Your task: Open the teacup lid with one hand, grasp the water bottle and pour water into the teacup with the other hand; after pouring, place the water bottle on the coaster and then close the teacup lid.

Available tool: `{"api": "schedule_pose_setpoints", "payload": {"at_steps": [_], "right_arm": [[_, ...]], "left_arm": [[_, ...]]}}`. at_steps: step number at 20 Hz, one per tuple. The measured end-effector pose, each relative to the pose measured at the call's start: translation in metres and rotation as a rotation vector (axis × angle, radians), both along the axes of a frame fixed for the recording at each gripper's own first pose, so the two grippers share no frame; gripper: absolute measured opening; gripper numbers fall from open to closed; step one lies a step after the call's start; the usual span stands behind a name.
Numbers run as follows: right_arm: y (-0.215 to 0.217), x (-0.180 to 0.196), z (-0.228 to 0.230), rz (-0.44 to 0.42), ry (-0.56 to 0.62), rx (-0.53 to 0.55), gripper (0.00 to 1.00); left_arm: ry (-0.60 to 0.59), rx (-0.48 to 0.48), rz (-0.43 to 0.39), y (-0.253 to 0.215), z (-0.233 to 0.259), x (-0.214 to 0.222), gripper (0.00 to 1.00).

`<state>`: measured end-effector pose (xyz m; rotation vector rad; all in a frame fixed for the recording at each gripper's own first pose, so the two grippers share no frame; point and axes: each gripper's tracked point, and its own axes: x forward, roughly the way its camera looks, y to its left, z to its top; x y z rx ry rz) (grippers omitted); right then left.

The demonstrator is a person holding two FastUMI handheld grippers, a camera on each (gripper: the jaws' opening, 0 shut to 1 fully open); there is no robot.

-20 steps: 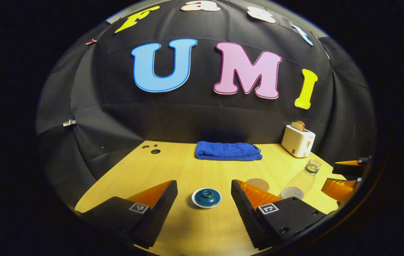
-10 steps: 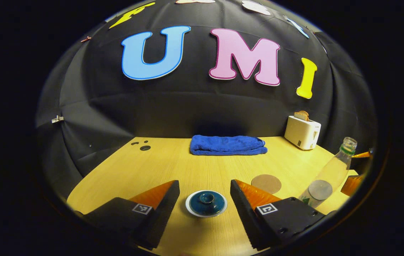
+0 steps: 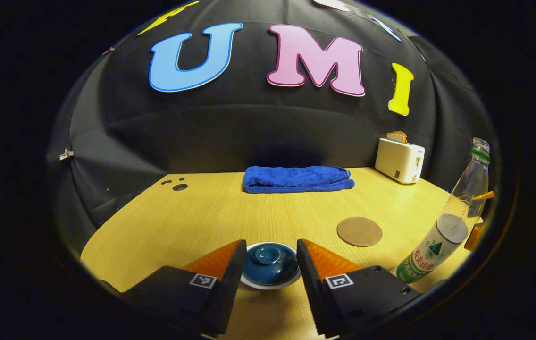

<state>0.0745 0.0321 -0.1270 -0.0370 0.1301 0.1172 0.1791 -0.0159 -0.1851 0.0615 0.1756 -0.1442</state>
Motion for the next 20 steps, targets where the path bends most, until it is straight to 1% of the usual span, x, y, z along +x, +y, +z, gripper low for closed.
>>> {"api": "schedule_pose_setpoints", "payload": {"at_steps": [1, 3, 4, 5, 6, 8, 11, 13, 15, 16, 17, 18, 20], "right_arm": [[0.001, 0.002, 0.0, 0.003, -0.003, -0.001, 0.98], [0.004, 0.003, -0.001, 0.007, -0.008, -0.001, 0.98], [0.005, 0.004, -0.001, 0.008, -0.011, 0.0, 0.98], [0.005, 0.004, -0.002, 0.009, -0.012, 0.001, 0.98], [0.004, 0.004, -0.004, 0.009, -0.01, 0.003, 0.98], [0.004, 0.005, -0.008, 0.002, -0.008, 0.012, 0.98], [0.004, 0.009, -0.012, -0.011, -0.005, 0.031, 0.98], [0.004, 0.016, -0.012, -0.025, -0.016, 0.043, 0.98], [0.007, 0.021, -0.01, -0.029, -0.027, 0.057, 0.99], [0.008, 0.024, -0.009, -0.03, -0.026, 0.062, 0.99], [0.009, 0.026, -0.009, -0.032, -0.027, 0.066, 1.0], [0.01, 0.028, -0.008, -0.033, -0.029, 0.069, 1.0], [0.013, 0.034, -0.009, -0.034, -0.038, 0.064, 1.0]], "left_arm": [[0.003, -0.006, -0.001, 0.0, -0.001, 0.001, 0.66], [0.023, -0.007, 0.0, -0.001, -0.006, 0.0, 0.57], [0.026, 0.002, 0.007, 0.002, -0.008, 0.0, 0.6], [0.023, 0.005, 0.009, 0.003, -0.007, 0.0, 0.53], [0.022, 0.004, 0.012, 0.003, -0.006, 0.001, 0.5], [0.028, 0.004, 0.011, 0.003, -0.008, 0.001, 0.37], [0.028, 0.043, 0.002, 0.003, -0.007, 0.0, 0.34], [0.004, 0.045, 0.003, 0.001, 0.003, 0.0, 0.29], [-0.018, 0.043, -0.002, 0.0, 0.014, 0.0, 0.28], [-0.022, 0.043, -0.006, -0.001, 0.017, -0.002, 0.31], [-0.024, 0.042, -0.011, -0.002, 0.021, -0.003, 0.31], [-0.029, 0.041, -0.012, -0.001, 0.026, -0.007, 0.28], [-0.038, 0.027, -0.009, 0.003, 0.035, -0.016, 0.28]]}}
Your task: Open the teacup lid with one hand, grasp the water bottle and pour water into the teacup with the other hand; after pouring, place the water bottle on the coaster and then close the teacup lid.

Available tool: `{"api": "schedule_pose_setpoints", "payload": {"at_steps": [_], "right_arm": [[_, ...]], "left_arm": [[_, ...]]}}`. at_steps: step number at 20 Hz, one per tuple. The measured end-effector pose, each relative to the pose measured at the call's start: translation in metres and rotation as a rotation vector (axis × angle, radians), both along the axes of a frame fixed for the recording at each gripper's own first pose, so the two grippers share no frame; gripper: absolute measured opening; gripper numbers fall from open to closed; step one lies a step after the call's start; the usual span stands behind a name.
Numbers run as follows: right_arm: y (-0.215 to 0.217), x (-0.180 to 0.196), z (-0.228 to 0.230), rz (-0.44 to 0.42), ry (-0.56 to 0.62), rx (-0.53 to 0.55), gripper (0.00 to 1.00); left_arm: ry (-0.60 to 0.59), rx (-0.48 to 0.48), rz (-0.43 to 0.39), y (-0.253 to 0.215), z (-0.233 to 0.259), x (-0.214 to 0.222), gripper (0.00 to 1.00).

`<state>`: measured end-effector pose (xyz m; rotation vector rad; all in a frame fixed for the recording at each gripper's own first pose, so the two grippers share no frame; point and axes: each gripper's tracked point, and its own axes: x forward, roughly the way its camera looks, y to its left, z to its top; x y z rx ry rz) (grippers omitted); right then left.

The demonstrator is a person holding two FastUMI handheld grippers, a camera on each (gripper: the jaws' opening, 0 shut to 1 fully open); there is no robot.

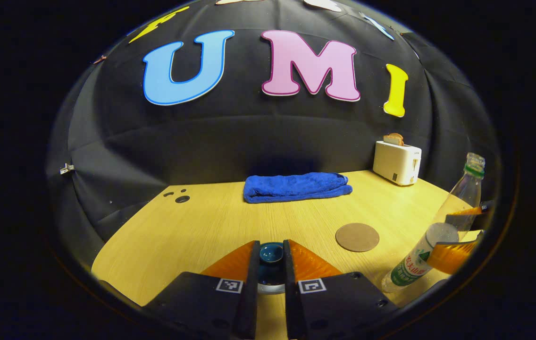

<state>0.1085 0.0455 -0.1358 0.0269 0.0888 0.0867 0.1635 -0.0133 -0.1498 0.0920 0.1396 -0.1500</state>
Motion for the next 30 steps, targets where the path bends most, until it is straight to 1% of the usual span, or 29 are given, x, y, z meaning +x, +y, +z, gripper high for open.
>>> {"api": "schedule_pose_setpoints", "payload": {"at_steps": [1, 2, 3, 5, 8, 9, 10, 11, 12, 13, 14, 16, 17, 19, 20, 23, 24, 25, 27, 28, 29, 30], "right_arm": [[0.0, 0.003, -0.002, -0.003, -0.001, -0.009, 1.0], [0.001, 0.005, -0.004, -0.004, 0.0, -0.017, 1.0], [0.001, 0.008, -0.006, -0.009, -0.001, -0.023, 1.0], [-0.004, 0.014, -0.01, -0.03, -0.006, -0.029, 1.0], [-0.003, 0.021, -0.012, -0.029, -0.011, -0.02, 0.99], [-0.003, 0.024, -0.012, -0.034, -0.02, -0.025, 0.85], [-0.002, 0.025, -0.011, -0.031, -0.03, -0.037, 0.83], [-0.001, 0.027, -0.012, -0.03, -0.032, -0.058, 0.82], [0.002, 0.028, -0.013, -0.012, -0.025, -0.059, 0.8], [0.005, 0.029, -0.013, 0.001, -0.022, -0.06, 0.8], [0.007, 0.029, -0.013, 0.007, -0.018, -0.065, 0.8], [0.008, 0.029, -0.013, 0.008, -0.013, -0.084, 0.78], [0.008, 0.027, -0.014, 0.005, -0.003, -0.092, 0.76], [0.012, 0.03, -0.014, 0.015, 0.007, -0.111, 0.72], [0.012, 0.033, -0.012, 0.012, 0.008, -0.127, 0.72], [0.008, 0.04, -0.009, 0.005, 0.009, -0.201, 0.72], [0.004, 0.043, -0.005, -0.006, 0.002, -0.242, 0.72], [0.002, 0.047, -0.003, -0.017, -0.008, -0.284, 0.72], [-0.001, 0.055, 0.005, -0.027, -0.022, -0.366, 0.72], [-0.003, 0.059, 0.008, -0.034, -0.027, -0.411, 0.72], [-0.004, 0.064, 0.012, -0.042, -0.03, -0.46, 0.72], [-0.005, 0.069, 0.014, -0.045, -0.036, -0.513, 0.72]], "left_arm": [[-0.002, -0.01, 0.005, 0.004, 0.003, -0.007, 0.28], [-0.001, -0.014, 0.012, 0.009, 0.004, -0.011, 0.32], [0.002, -0.018, 0.025, 0.016, 0.003, -0.015, 0.28], [0.02, -0.029, 0.054, 0.03, -0.003, -0.023, 0.28], [0.035, -0.03, 0.084, 0.044, -0.013, -0.029, 0.28], [0.039, -0.032, 0.091, 0.047, -0.015, -0.031, 0.28], [0.048, -0.036, 0.098, 0.049, -0.018, -0.032, 0.24], [0.057, -0.043, 0.105, 0.051, -0.021, -0.034, 0.24], [0.06, -0.047, 0.11, 0.051, -0.021, -0.035, 0.28], [0.062, -0.05, 0.112, 0.051, -0.021, -0.036, 0.28], [0.063, -0.053, 0.115, 0.052, -0.022, -0.038, 0.31], [0.064, -0.058, 0.118, 0.053, -0.023, -0.038, 0.24], [0.067, -0.06, 0.117, 0.054, -0.023, -0.038, 0.28], [0.07, -0.065, 0.12, 0.055, -0.023, -0.038, 0.28], [0.071, -0.068, 0.122, 0.056, -0.024, -0.039, 0.28], [0.06, -0.071, 0.13, 0.062, -0.02, -0.042, 0.28], [0.056, -0.073, 0.132, 0.064, -0.018, -0.042, 0.24], [0.05, -0.074, 0.135, 0.067, -0.016, -0.043, 0.28], [0.032, -0.071, 0.144, 0.073, -0.011, -0.046, 0.28], [0.027, -0.073, 0.147, 0.076, -0.01, -0.048, 0.24], [0.024, -0.076, 0.148, 0.077, -0.009, -0.05, 0.24], [0.022, -0.079, 0.15, 0.08, -0.009, -0.052, 0.28]]}}
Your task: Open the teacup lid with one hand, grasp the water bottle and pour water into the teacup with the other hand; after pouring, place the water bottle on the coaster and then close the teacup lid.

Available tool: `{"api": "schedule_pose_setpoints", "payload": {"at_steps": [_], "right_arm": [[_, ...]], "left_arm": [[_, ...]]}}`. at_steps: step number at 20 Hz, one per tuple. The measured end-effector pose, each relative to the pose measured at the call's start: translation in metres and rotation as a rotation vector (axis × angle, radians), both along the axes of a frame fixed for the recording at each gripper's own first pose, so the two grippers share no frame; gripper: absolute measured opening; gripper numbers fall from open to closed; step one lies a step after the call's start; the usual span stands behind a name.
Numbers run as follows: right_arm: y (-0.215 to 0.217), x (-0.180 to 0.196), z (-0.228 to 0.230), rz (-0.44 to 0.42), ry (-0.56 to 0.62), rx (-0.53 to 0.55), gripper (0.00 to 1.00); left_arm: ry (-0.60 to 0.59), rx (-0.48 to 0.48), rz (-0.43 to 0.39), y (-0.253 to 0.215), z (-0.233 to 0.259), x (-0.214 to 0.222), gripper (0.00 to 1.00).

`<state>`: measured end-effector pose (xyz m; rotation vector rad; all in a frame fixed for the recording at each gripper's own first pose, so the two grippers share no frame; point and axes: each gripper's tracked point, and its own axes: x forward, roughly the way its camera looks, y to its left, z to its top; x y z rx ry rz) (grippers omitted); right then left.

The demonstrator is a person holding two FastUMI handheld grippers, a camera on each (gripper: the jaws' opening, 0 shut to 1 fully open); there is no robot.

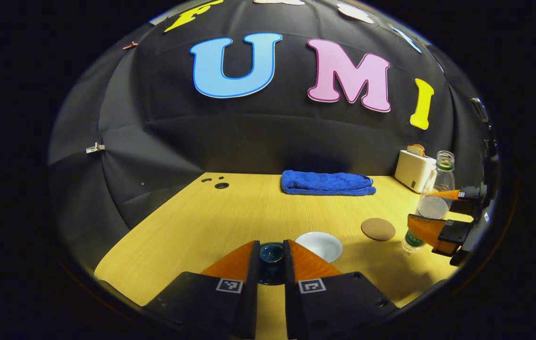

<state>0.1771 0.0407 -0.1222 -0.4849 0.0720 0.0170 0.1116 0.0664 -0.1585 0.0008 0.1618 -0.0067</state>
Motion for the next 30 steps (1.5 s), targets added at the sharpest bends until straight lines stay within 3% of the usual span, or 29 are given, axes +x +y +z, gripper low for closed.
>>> {"api": "schedule_pose_setpoints", "payload": {"at_steps": [1, 3, 8, 12, 13, 17, 20, 21, 22, 23, 30], "right_arm": [[-0.001, 0.005, 0.004, 0.001, -0.009, -0.055, 0.72], [0.004, 0.016, 0.011, 0.011, -0.035, -0.151, 0.72], [0.017, 0.039, 0.006, 0.034, -0.043, -0.277, 0.72], [0.021, 0.056, -0.002, 0.037, -0.057, -0.424, 0.72], [0.021, 0.06, -0.005, 0.042, -0.058, -0.457, 0.72], [0.029, 0.071, -0.014, 0.06, -0.081, -0.567, 0.72], [0.041, 0.078, -0.019, 0.083, -0.089, -0.621, 0.72], [0.044, 0.079, -0.021, 0.092, -0.089, -0.633, 0.67], [0.048, 0.081, -0.023, 0.103, -0.09, -0.649, 0.67], [0.05, 0.081, -0.025, 0.11, -0.096, -0.67, 0.72], [0.049, 0.094, -0.026, 0.132, -0.122, -0.819, 0.71]], "left_arm": [[-0.001, -0.002, 0.003, 0.003, 0.0, -0.002, 0.31], [0.003, -0.002, 0.004, 0.008, -0.002, -0.007, 0.24], [0.013, 0.003, 0.015, 0.028, -0.005, -0.015, 0.28], [0.013, -0.002, 0.008, 0.041, -0.007, -0.012, 0.24], [0.013, -0.002, 0.009, 0.044, -0.008, -0.011, 0.31], [0.009, -0.018, 0.007, 0.051, -0.01, -0.008, 0.28], [0.011, -0.013, 0.004, 0.057, -0.013, -0.01, 0.28], [0.014, -0.013, 0.004, 0.058, -0.015, -0.01, 0.28], [0.017, -0.013, 0.008, 0.061, -0.017, -0.011, 0.24], [0.023, -0.017, 0.01, 0.063, -0.019, -0.012, 0.28], [0.028, -0.041, 0.032, 0.074, -0.023, -0.025, 0.25]]}}
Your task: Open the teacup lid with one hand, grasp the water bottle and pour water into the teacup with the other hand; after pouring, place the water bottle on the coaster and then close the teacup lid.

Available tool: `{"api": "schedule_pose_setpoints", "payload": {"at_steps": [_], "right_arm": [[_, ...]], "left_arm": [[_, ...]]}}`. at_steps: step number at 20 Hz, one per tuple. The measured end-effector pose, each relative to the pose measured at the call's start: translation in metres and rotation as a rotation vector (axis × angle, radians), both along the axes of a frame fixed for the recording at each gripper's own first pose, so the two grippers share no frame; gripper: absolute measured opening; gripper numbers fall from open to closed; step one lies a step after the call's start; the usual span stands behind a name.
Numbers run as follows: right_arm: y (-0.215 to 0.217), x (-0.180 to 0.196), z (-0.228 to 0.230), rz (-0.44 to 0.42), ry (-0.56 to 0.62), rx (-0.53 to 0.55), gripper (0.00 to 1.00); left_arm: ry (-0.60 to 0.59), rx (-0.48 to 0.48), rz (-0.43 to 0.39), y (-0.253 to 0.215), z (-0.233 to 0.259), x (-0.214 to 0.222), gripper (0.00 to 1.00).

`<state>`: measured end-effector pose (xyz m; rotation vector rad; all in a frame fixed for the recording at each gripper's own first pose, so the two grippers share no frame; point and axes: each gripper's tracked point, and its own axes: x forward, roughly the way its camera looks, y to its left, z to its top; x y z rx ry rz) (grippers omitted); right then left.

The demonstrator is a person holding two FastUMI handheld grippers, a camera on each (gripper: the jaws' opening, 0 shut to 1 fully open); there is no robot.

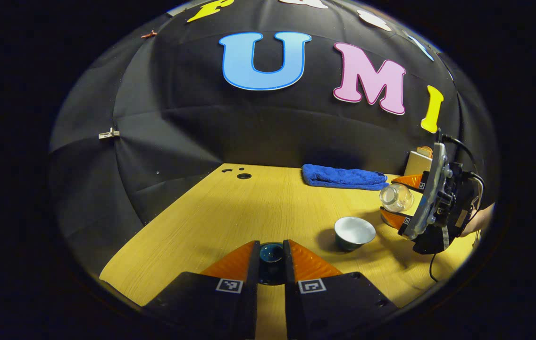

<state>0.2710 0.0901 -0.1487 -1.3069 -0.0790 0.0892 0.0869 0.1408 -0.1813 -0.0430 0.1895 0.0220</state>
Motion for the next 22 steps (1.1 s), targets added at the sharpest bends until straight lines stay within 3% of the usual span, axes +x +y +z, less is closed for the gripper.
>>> {"api": "schedule_pose_setpoints", "payload": {"at_steps": [8, 9, 11, 12, 13, 19, 21, 22], "right_arm": [[-0.004, 0.006, -0.003, -0.025, -0.043, -0.142, 0.71], [-0.003, 0.007, -0.005, -0.022, -0.04, -0.157, 0.67], [-0.001, 0.012, -0.015, -0.007, -0.013, -0.175, 0.71], [-0.002, 0.013, -0.017, -0.007, -0.007, -0.185, 0.71], [-0.002, 0.014, -0.018, -0.003, -0.007, -0.197, 0.71], [0.002, 0.016, -0.014, 0.017, -0.027, -0.261, 0.67], [0.003, 0.017, -0.012, 0.03, -0.03, -0.285, 0.71], [0.004, 0.018, -0.011, 0.037, -0.035, -0.302, 0.67]], "left_arm": [[0.016, -0.003, 0.017, 0.013, -0.011, -0.012, 0.28], [0.019, 0.0, 0.017, 0.014, -0.012, -0.014, 0.24], [0.023, 0.004, 0.015, 0.015, -0.014, -0.017, 0.28], [0.025, 0.001, 0.012, 0.015, -0.016, -0.018, 0.24], [0.032, -0.002, 0.01, 0.013, -0.019, -0.02, 0.28], [0.042, 0.013, -0.02, 0.003, -0.025, -0.024, 0.28], [0.037, 0.021, -0.027, 0.0, -0.024, -0.023, 0.28], [0.033, 0.032, -0.029, 0.0, -0.023, -0.023, 0.28]]}}
